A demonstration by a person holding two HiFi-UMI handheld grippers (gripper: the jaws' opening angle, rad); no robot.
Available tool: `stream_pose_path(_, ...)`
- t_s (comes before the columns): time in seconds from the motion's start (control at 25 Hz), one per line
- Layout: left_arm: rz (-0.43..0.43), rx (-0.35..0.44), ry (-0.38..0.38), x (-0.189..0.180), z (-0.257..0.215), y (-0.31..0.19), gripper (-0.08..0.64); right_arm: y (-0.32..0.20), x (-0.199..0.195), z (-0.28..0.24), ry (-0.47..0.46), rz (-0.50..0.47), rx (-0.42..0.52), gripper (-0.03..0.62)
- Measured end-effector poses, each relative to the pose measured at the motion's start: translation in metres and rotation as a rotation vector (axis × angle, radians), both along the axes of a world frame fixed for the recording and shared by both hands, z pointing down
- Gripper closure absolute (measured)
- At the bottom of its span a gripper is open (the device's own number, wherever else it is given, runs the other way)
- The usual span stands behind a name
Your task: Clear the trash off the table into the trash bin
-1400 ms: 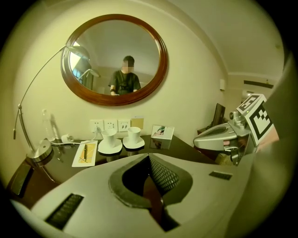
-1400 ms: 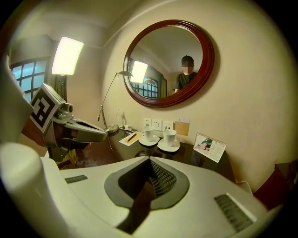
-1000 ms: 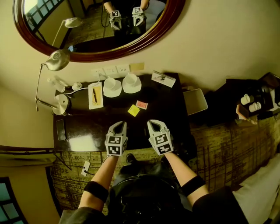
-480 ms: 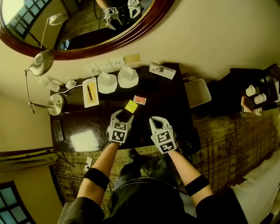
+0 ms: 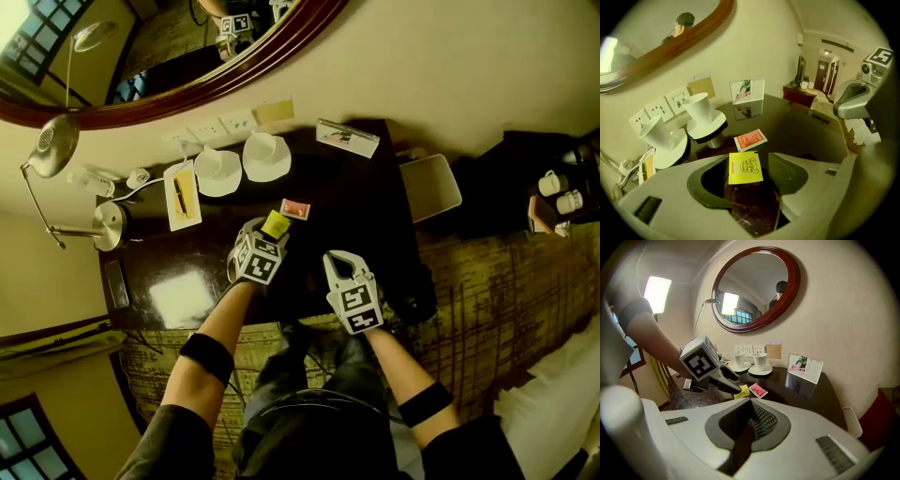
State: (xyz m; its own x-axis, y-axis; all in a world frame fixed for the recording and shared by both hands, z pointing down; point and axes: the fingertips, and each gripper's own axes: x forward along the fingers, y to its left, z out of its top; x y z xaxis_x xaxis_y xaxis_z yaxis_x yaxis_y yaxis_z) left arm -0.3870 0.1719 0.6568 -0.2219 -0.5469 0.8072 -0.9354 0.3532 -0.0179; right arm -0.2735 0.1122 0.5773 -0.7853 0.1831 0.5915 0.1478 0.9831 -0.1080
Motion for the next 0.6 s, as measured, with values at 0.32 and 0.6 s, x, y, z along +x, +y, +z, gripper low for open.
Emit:
stream_pose_path(0.32, -0.017, -0.073, 0.043, -0.006, 0.038, -0.003, 0.313, -0.014, 0.008, 0.012, 0.011, 0.025, -0.019, 0.583)
stream_pose_path(0.6, -0.066, -0.042, 0.116, 0.001, 0.037, -0.004, 0.364, -0.024, 0.016, 0.018, 0.022, 0.030, -0.020, 0.583)
